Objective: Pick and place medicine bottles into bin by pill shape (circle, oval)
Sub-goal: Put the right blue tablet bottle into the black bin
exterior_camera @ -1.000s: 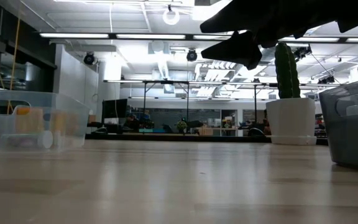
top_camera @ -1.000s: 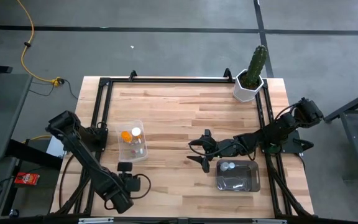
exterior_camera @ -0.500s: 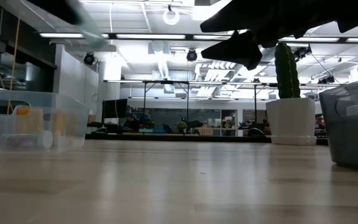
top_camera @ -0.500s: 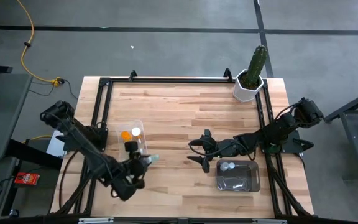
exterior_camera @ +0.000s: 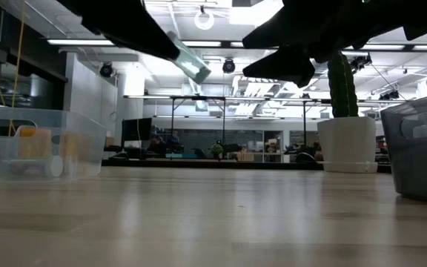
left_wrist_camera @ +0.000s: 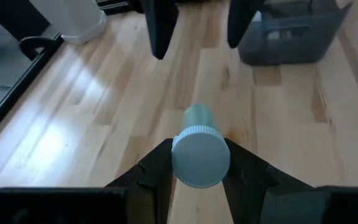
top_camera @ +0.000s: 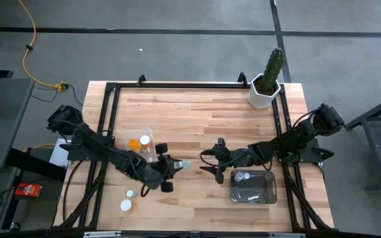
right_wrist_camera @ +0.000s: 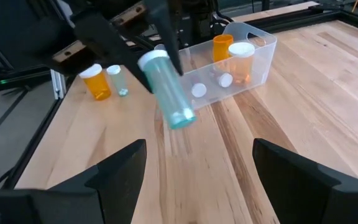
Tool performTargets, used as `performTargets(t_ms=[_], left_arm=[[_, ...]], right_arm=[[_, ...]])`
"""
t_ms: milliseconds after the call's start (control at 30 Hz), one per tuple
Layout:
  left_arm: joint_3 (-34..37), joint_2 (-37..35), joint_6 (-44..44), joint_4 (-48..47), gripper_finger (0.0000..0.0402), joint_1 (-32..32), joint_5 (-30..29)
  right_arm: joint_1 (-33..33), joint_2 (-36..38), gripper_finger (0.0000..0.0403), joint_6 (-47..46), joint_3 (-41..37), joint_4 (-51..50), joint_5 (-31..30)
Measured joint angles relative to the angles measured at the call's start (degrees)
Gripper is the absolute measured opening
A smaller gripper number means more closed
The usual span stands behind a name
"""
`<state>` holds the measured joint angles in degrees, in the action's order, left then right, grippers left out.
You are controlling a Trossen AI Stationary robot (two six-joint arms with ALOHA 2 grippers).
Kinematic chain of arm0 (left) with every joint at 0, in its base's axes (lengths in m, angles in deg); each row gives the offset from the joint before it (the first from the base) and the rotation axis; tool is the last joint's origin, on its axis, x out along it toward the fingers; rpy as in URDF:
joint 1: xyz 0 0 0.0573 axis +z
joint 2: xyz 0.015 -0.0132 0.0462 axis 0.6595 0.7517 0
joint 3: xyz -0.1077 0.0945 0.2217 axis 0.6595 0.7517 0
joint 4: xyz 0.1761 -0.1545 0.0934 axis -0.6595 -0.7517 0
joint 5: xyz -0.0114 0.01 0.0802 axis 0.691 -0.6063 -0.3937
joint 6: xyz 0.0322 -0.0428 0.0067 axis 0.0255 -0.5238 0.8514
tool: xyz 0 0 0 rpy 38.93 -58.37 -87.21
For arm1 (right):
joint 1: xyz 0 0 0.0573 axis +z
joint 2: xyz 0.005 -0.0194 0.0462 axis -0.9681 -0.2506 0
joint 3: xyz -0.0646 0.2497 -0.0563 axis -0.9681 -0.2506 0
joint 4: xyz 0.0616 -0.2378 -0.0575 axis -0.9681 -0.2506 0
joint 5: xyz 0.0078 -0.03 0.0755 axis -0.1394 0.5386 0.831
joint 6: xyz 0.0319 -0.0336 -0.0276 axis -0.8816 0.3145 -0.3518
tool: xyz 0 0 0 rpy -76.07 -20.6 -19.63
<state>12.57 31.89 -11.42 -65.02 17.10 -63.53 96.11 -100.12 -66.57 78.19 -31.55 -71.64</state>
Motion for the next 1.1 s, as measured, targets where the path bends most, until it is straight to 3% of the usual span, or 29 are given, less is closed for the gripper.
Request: performTargets(t_ms=[267, 433, 667, 933, 1100], left_arm=[[10.5, -0.2, 3.2, 22.9, 0.0105, 0.6, 3.3], [14.3, -4.4, 2.7, 28.5, 0.0105, 0.6, 5.0], [20.2, -7.4, 6.0, 46.2, 0.0107, 1.2, 6.8], [21.6, -7.4, 4.5, 48.5, 0.0107, 1.8, 8.0], [21.6, -7.4, 4.5, 49.5, 0.0108, 1.8, 9.1]], right_arm=[[0.0, 0.0, 0.0287, 0.4, 0.0, -0.3, 1.7], [0.1, -0.1, 0.0287, 1.9, 0.0, 0.7, 2.3], [0.0, -5.9, 0.0287, 9.9, 0.0, 16.5, 4.1], [-0.8, -12.2, 0.0287, 14.6, 0.0, 31.4, 2.4], [-1.9, -14.6, 0.0287, 13.7, 0.0, 34.4, 2.5]])
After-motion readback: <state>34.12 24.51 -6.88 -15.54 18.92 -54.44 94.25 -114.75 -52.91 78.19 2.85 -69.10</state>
